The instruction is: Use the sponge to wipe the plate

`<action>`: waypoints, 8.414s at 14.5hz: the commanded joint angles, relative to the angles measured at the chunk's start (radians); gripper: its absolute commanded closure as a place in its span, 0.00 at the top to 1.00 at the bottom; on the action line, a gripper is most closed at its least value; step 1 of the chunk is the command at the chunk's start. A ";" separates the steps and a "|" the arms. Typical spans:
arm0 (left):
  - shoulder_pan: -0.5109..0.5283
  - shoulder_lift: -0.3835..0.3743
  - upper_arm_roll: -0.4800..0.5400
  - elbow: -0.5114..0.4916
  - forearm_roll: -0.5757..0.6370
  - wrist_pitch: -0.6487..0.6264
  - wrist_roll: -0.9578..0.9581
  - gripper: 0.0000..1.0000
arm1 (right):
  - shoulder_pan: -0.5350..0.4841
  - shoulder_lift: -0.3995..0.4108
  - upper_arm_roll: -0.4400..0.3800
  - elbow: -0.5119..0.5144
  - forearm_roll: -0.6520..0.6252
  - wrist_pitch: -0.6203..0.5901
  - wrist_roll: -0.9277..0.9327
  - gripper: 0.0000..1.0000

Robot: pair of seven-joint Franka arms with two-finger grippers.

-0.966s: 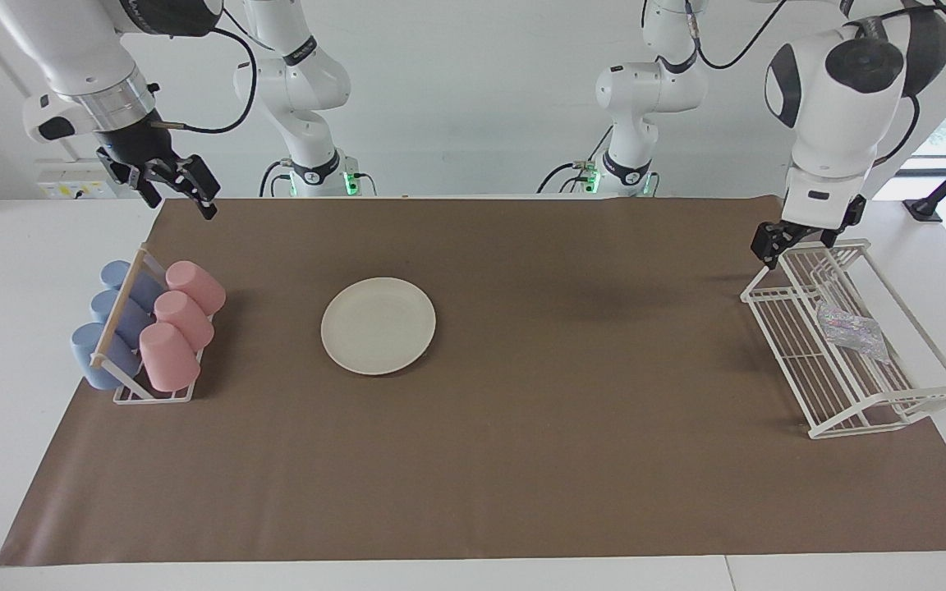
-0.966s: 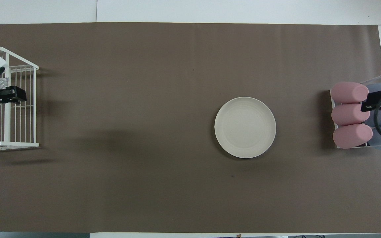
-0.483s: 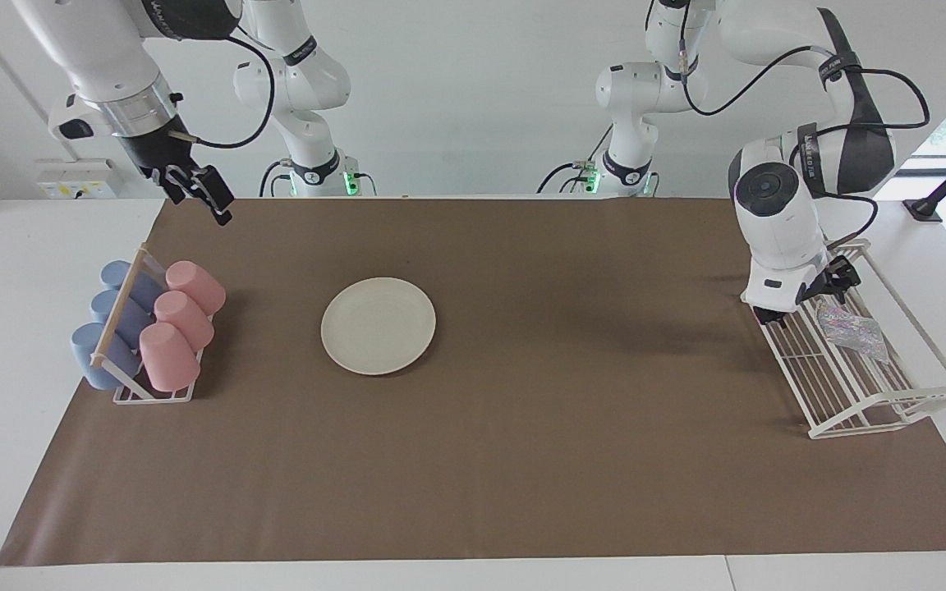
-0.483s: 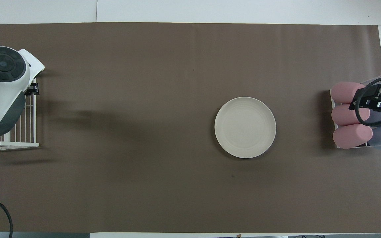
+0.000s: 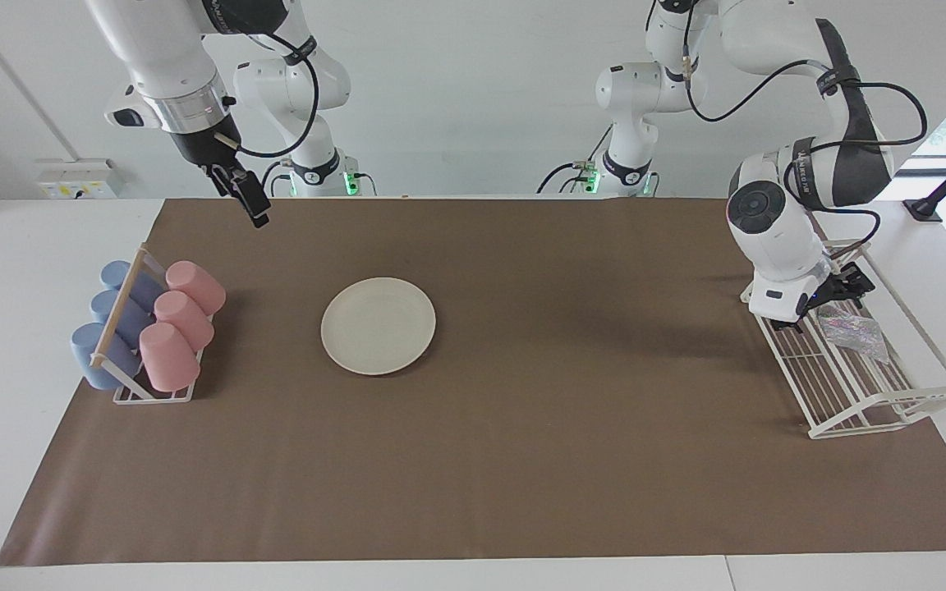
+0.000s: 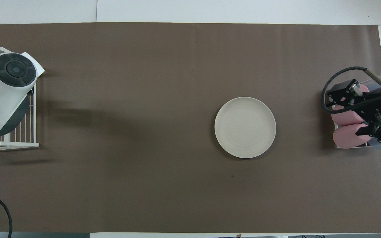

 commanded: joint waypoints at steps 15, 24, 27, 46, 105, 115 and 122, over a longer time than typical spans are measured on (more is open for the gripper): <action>-0.007 0.007 -0.008 0.079 0.029 -0.057 0.003 0.00 | -0.001 -0.022 0.112 -0.011 0.152 0.068 0.594 1.00; -0.007 -0.009 -0.009 0.418 -0.711 -0.410 0.222 0.00 | 0.039 -0.009 0.184 -0.014 0.128 0.184 0.828 1.00; 0.057 -0.028 0.003 0.424 -1.065 -0.462 0.221 0.00 | 0.047 -0.003 0.185 -0.014 0.126 0.171 0.883 1.00; -0.030 -0.280 -0.003 -0.295 -2.115 -0.405 0.813 0.00 | 0.430 0.490 0.170 0.507 0.028 -0.021 1.049 1.00; -0.048 -0.302 0.002 -0.346 -2.143 -0.399 0.865 1.00 | 0.395 0.272 0.175 0.092 0.111 0.295 0.974 0.00; 0.059 -0.322 0.005 -0.064 -1.593 -0.454 0.584 1.00 | 0.173 0.147 0.176 -0.444 0.111 0.683 0.609 0.00; 0.050 -0.306 -0.001 0.109 -1.101 -0.485 0.534 1.00 | 0.148 0.179 0.178 -0.584 0.117 0.866 0.584 0.00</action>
